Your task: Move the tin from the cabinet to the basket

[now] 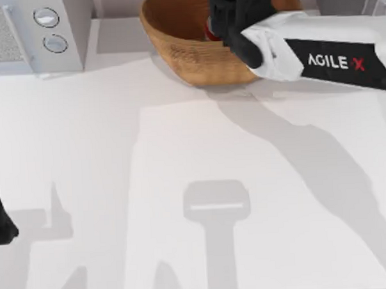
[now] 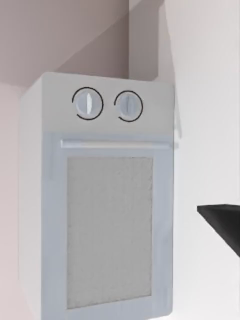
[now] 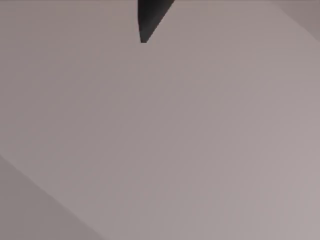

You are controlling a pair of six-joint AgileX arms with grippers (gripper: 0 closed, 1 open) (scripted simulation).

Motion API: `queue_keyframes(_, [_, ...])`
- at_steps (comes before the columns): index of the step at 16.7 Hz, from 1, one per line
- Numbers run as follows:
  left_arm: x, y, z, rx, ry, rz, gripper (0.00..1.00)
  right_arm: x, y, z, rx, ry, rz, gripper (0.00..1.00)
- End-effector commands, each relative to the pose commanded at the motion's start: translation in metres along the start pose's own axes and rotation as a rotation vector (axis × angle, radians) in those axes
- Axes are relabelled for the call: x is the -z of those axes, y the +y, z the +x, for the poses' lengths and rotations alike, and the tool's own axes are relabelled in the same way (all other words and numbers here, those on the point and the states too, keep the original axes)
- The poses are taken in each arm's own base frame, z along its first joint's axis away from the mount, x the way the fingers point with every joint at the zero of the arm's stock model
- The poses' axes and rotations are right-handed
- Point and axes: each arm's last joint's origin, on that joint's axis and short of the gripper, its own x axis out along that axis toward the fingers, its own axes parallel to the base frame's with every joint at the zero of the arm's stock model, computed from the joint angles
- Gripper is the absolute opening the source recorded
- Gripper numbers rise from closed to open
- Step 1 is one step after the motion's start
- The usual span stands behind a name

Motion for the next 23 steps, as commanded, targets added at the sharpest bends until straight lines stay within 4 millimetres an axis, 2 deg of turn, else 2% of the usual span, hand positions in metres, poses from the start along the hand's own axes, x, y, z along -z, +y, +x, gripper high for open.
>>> queue_keyframes(3, [0.0000, 0.0000, 0.0000, 0.000, 0.000, 0.000, 1.00, 0.0000, 0.0000, 0.0000, 0.000, 0.000, 0.000, 0.98])
queue_keyframes(4, [0.0000, 0.0000, 0.0000, 0.000, 0.000, 0.000, 1.00, 0.0000, 0.0000, 0.0000, 0.000, 0.000, 0.000, 1.00])
queue_keyframes(23, [0.0000, 0.0000, 0.0000, 0.000, 0.000, 0.000, 1.00, 0.0000, 0.0000, 0.0000, 0.000, 0.000, 0.000, 1.00])
